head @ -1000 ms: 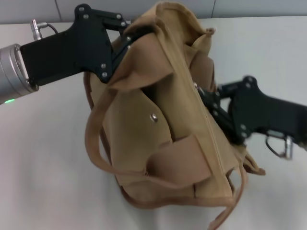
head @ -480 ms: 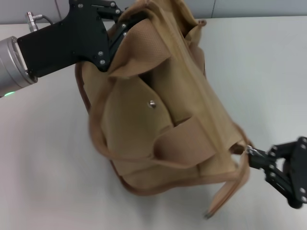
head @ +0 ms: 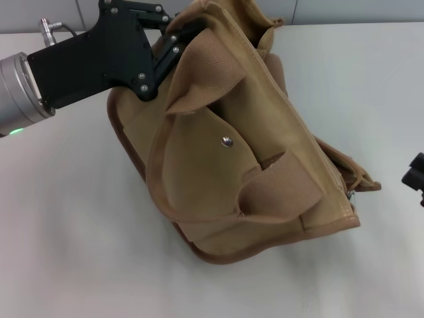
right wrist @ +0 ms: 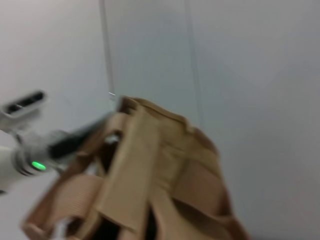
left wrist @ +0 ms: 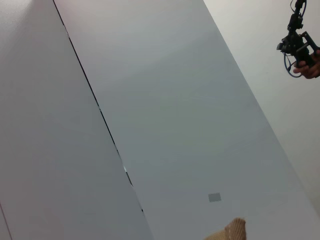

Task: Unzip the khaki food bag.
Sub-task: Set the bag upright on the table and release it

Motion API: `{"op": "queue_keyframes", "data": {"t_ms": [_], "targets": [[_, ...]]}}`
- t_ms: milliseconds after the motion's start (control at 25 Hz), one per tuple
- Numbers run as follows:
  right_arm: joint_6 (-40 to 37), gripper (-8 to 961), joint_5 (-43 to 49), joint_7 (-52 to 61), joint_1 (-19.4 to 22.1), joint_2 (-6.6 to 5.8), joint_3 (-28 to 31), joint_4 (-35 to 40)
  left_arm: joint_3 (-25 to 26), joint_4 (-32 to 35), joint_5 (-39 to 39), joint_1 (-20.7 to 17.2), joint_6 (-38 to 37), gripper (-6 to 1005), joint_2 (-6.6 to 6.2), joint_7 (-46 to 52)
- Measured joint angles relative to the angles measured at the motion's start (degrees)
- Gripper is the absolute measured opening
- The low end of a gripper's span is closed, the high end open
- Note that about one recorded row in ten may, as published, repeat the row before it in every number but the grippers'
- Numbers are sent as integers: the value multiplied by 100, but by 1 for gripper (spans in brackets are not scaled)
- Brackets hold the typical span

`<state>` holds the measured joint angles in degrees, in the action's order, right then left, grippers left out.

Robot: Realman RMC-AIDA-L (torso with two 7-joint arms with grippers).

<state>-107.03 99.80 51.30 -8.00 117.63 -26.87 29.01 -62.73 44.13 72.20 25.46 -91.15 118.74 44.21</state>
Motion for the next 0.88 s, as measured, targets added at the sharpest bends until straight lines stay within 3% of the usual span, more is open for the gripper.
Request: {"op": "queue_keyframes", "data": {"t_ms": [160, 360, 480, 680, 880], "targets": [[221, 127, 102, -13, -24, -9, -1, 100, 7, -6, -2, -6, -13, 64, 0, 0], [349, 309, 759, -12, -305, 60, -63, 210, 3, -9, -9, -4, -19, 70, 0, 1], [609, 551, 900, -21, -511, 145, -62, 187, -16, -12, -30, 3, -20, 74, 5, 3], [1056, 733, 892, -28, -1066, 188, -58, -77, -66, -36, -80, 13, -22, 81, 8, 5], [1348, 626, 356, -359, -1402, 195, -3, -376, -152, -426, -272, 25, -25, 87, 29, -87]]}}
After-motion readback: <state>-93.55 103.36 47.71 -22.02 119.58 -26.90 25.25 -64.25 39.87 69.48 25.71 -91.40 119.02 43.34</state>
